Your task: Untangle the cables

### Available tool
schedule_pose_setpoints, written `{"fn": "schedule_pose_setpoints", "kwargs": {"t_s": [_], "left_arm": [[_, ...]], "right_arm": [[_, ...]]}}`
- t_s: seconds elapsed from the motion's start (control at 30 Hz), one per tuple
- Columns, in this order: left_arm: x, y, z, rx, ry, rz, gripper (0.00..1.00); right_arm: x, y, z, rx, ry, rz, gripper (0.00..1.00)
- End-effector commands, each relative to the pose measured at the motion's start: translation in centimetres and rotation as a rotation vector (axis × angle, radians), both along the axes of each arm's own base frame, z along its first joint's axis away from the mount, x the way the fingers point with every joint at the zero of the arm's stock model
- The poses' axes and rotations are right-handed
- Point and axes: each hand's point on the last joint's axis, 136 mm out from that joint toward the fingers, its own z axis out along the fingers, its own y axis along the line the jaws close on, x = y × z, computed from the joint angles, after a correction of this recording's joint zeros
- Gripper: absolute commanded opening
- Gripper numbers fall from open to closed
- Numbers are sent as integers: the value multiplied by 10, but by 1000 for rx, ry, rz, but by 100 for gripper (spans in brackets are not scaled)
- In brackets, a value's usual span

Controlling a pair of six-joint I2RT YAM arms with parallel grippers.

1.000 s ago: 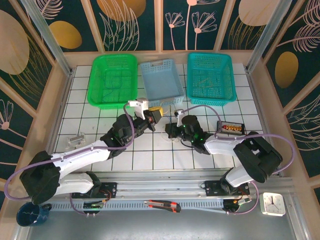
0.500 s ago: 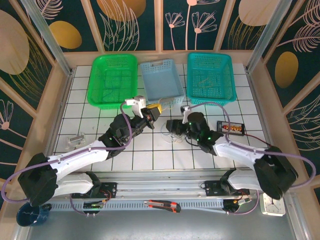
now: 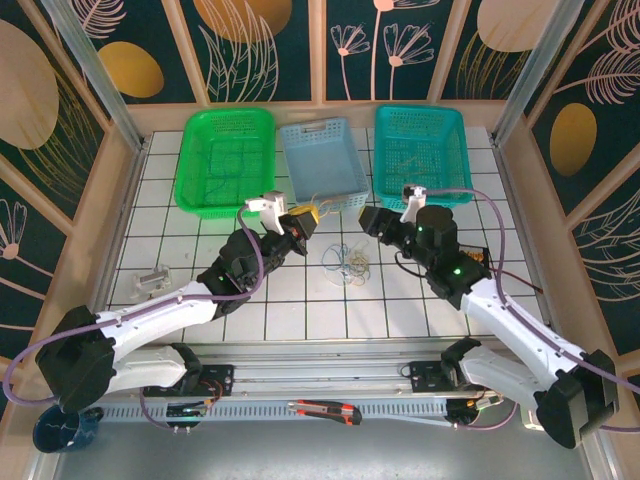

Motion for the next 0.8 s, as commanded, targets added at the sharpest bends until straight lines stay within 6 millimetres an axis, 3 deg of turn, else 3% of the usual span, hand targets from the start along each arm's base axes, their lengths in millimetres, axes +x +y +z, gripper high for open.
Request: {"fn": "schedule_pose_setpoints", "kwargs": {"t_s": [0.0,0.3,0.5,0.77], "left_arm": [[1,5,4,-9,-24,22,0],[2,4,-3,-2,-16,22,0],[2,3,-2,-4,-20,19,0],[0,4,2,-11,-28,15,0]], "right_arm": [[-5,16,36,130,-18,78,58],[-9,57,62,204,-42,195,58],[-4,73,52,193,-19,211,57],[8,69,33,140,0,151,49]]}}
